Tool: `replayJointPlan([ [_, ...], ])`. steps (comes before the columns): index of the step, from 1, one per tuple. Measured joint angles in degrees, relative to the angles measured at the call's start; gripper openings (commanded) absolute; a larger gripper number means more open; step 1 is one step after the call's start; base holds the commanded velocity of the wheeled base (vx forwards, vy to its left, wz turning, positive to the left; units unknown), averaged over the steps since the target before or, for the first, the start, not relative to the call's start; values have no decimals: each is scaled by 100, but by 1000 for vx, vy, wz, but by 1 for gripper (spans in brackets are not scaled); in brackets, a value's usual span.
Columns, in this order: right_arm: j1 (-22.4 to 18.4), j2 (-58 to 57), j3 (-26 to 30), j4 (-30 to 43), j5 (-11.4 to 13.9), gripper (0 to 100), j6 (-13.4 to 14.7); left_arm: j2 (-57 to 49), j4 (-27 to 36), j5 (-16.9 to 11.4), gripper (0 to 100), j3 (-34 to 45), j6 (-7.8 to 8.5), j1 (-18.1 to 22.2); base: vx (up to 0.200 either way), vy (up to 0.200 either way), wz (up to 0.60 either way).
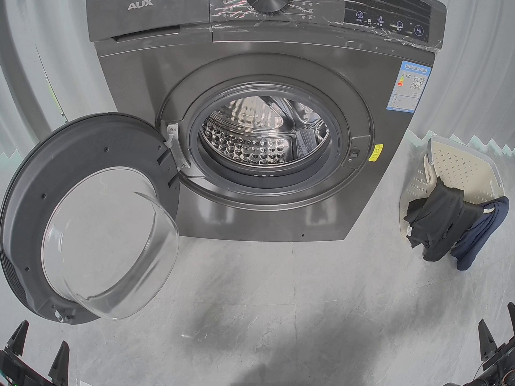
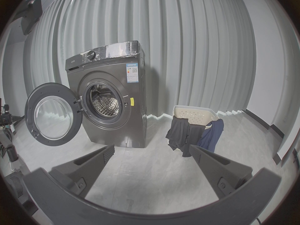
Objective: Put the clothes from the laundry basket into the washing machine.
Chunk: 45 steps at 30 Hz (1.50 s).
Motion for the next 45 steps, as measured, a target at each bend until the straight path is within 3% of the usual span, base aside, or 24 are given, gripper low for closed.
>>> replayJointPlan([
  [45, 5, 15, 0, 0, 1, 100, 0, 0, 7, 15, 100, 0, -68, 5, 0, -191, 0],
])
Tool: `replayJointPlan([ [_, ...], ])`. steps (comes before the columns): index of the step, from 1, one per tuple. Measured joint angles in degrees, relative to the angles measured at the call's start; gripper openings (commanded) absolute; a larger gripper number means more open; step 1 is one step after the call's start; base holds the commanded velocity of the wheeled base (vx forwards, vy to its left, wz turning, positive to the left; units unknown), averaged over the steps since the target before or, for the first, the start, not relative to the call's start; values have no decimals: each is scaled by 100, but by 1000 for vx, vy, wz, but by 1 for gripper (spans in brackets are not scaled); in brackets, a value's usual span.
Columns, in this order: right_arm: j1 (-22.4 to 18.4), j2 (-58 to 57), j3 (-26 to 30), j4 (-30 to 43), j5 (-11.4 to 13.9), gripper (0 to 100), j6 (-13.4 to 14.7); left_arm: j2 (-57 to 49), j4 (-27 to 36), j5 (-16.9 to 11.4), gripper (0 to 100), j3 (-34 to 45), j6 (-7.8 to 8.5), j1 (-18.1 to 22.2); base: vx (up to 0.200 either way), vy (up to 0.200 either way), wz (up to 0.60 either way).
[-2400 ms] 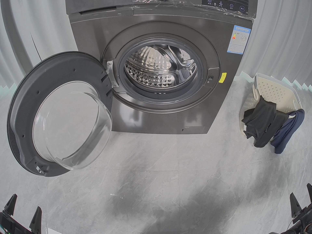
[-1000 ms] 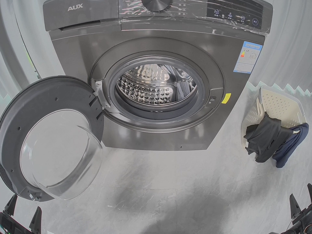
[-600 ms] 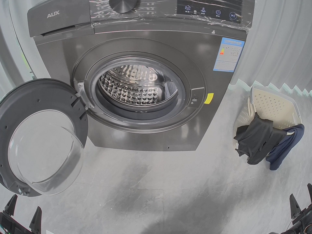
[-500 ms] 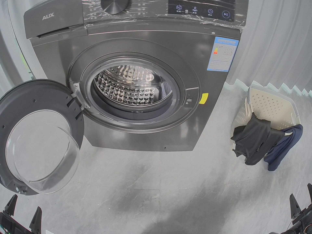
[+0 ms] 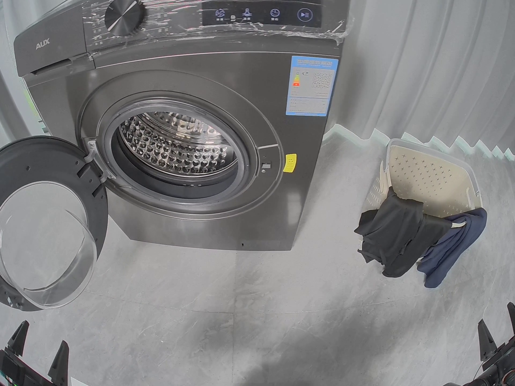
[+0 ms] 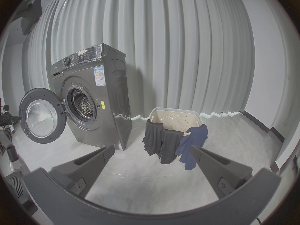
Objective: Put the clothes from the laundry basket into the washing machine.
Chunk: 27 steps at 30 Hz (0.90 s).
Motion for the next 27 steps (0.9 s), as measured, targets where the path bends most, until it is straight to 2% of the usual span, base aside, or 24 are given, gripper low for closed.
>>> replayJointPlan([
  [5, 0, 2, 0, 2, -1, 100, 0, 0, -2, 0, 100, 0, -2, -2, 0, -200, 0],
  [27, 0, 7, 0, 0, -1, 100, 0, 0, -2, 0, 100, 0, 4, -5, 0, -9, 0],
])
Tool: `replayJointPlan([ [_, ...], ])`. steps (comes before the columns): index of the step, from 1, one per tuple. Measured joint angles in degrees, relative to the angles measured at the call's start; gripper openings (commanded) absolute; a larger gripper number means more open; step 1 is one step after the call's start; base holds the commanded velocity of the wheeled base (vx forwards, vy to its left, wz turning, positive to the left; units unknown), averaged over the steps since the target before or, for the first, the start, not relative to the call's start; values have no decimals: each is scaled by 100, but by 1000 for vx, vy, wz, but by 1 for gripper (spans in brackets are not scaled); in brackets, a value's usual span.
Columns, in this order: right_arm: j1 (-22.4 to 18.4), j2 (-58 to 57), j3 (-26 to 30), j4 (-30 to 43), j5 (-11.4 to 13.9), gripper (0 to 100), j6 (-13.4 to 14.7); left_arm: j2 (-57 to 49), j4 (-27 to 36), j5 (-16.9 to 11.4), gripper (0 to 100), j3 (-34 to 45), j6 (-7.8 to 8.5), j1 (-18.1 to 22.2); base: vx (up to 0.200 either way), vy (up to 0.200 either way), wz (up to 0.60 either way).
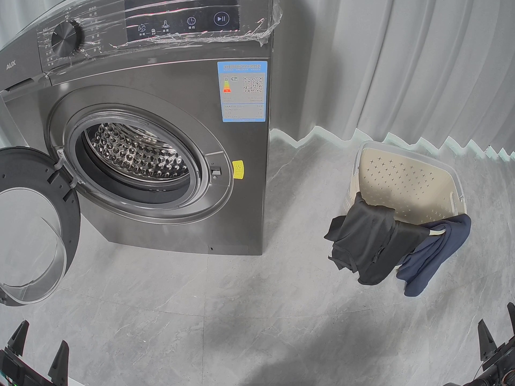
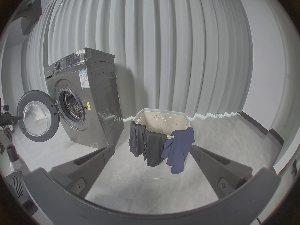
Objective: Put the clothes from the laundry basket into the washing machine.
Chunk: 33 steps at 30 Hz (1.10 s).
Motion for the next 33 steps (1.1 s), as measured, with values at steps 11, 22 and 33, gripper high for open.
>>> replayJointPlan([
  [11, 0, 2, 0, 0, 1, 100, 0, 0, 0, 10, 100, 0, -1, 0, 0, -145, 0],
  [22, 0, 4, 0, 0, 0, 100, 0, 0, 0, 15, 100, 0, -11, 0, 0, -36, 0],
  [33, 0, 6, 0, 0, 1, 100, 0, 0, 0, 15, 100, 0, -11, 0, 0, -200, 0],
])
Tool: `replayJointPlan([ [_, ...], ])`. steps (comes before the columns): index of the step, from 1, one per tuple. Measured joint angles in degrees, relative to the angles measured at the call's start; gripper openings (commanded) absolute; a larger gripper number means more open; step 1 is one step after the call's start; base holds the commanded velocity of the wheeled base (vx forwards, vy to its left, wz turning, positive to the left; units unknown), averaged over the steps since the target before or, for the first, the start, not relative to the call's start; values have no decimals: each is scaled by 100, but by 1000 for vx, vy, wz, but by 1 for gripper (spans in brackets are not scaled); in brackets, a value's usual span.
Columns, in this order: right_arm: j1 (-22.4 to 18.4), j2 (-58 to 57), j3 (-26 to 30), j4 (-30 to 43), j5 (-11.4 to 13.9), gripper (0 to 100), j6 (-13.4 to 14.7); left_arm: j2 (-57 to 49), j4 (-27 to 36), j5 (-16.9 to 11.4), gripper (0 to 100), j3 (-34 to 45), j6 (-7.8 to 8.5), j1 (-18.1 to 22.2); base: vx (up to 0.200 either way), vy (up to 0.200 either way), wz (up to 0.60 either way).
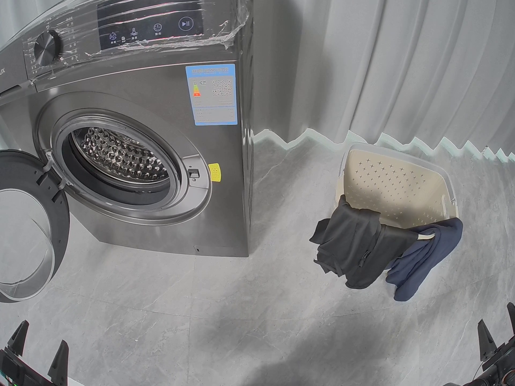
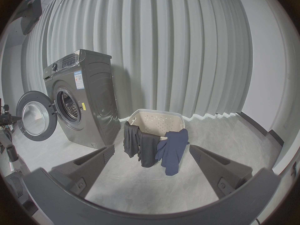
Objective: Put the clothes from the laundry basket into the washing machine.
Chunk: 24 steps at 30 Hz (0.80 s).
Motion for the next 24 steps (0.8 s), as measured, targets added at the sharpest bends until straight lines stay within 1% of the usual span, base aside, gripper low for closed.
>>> replayJointPlan([
  [24, 0, 5, 0, 0, 0, 100, 0, 0, 2, 2, 100, 0, -4, 0, 0, -200, 0],
])
